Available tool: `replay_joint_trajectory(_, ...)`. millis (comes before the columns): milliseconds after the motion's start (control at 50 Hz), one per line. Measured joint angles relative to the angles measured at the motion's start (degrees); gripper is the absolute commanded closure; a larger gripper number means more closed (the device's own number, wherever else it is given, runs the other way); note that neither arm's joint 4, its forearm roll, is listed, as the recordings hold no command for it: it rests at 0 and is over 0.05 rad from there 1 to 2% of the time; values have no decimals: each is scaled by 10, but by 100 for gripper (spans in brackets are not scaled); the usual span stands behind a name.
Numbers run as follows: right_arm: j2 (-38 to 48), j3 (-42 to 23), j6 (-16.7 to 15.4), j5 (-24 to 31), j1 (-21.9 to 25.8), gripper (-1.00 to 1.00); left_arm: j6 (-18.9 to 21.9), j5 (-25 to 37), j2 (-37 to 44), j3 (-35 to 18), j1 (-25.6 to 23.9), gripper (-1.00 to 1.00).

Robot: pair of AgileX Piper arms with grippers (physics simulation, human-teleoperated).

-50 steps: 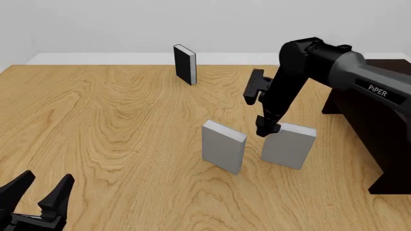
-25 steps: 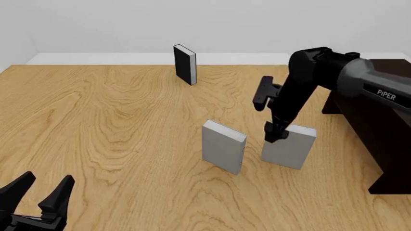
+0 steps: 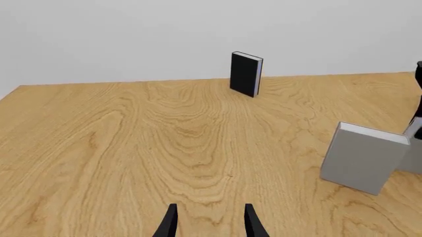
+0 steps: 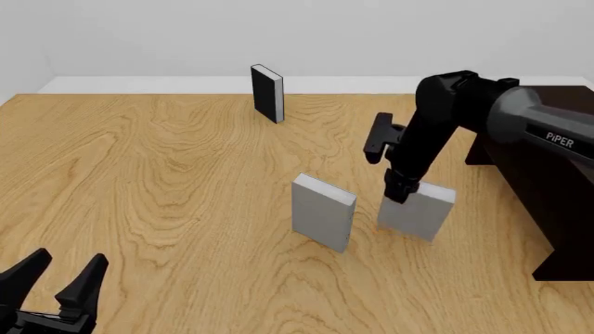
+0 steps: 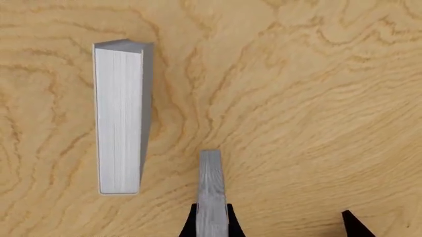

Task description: Pick up the book on the right and place it on the cabinet shelf.

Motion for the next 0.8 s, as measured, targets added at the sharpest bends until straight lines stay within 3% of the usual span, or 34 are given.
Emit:
replay_joint_trajectory(500, -24, -23, -12, 29, -17, 100, -5, -14, 15, 0, -4, -100)
replay_joint_trajectory(800, -61, -56, -49, 31, -30, 100, -8, -19, 18, 0, -9, -100)
